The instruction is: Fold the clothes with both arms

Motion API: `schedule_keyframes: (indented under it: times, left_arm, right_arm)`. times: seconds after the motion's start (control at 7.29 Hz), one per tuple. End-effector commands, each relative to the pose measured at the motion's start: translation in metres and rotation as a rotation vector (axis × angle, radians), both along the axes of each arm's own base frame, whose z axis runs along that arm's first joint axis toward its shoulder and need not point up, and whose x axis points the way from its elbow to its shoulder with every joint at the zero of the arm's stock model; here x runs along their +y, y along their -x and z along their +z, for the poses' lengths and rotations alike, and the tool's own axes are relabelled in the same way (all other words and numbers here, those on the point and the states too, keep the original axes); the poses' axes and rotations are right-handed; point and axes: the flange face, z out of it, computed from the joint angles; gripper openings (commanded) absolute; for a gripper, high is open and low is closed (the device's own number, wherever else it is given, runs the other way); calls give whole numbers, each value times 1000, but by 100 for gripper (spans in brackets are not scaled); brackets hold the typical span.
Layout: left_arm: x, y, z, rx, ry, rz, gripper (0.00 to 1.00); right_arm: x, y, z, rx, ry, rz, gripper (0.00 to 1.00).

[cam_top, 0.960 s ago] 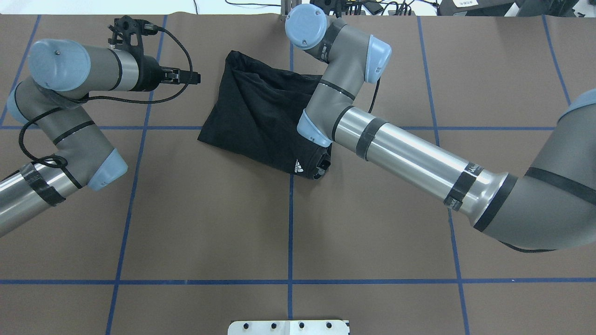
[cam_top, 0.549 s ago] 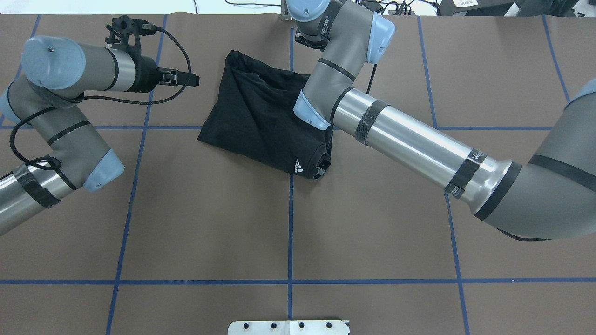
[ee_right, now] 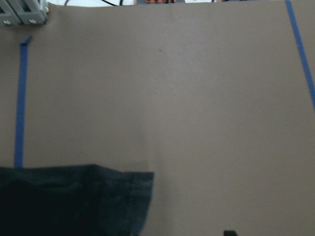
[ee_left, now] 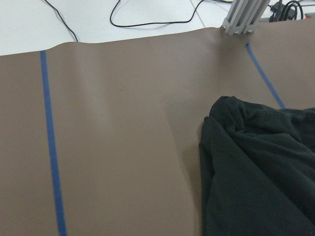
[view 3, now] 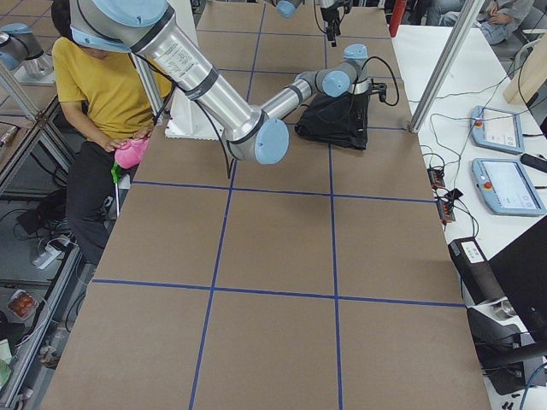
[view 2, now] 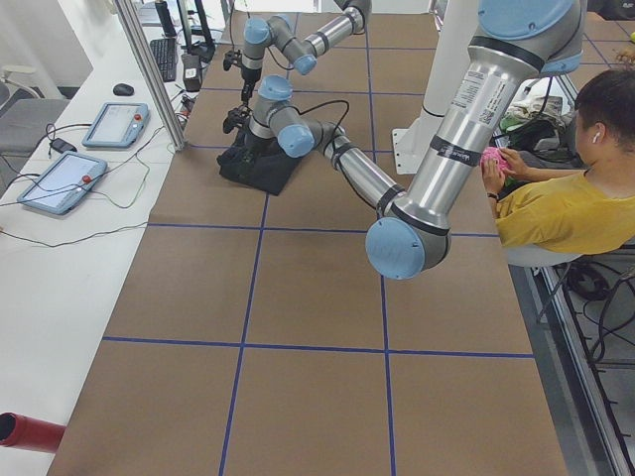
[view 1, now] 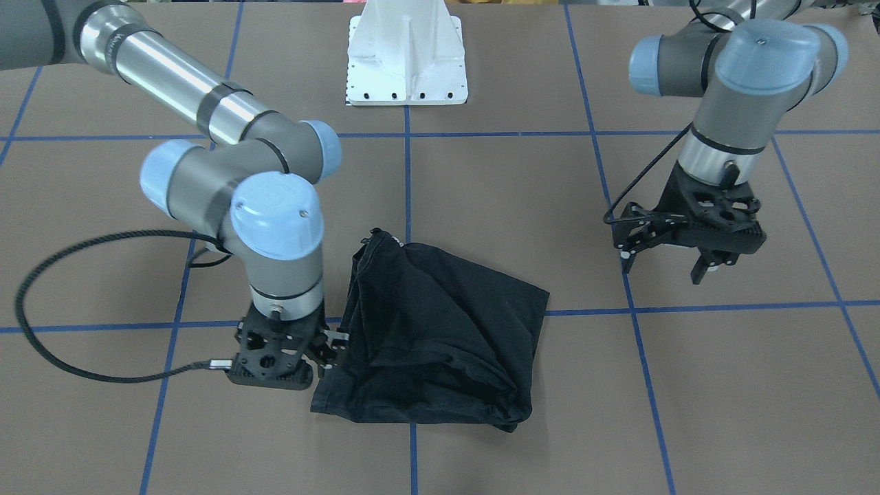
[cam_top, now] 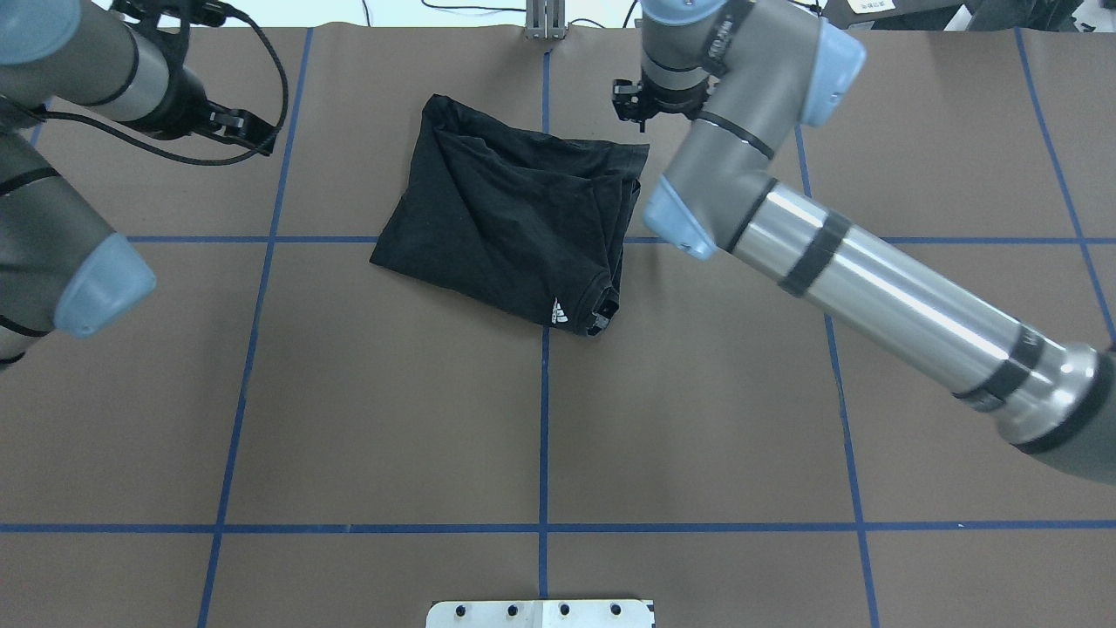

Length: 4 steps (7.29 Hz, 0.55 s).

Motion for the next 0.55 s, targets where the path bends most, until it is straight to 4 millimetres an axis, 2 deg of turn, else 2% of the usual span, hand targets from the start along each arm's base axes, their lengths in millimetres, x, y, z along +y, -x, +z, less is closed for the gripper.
schedule_keyframes:
  times: [0.0,0.14,0.27,0.41]
  left_arm:
    - [-3,90,67,-82,182,-20,100]
    - [-2,153,107,-70,165,88,100]
    - [-2,204,146,-18,176,151,100]
    - [16,226,183,-20,196,174,100]
  right_arm:
    - [64,-128,60,1,-29,-153,100]
    - [80,-183,89,-31,-28,-197,100]
    - [87,-228,122,-77,19,-224,100]
    - [94,-271,168,-88,49,-261,100]
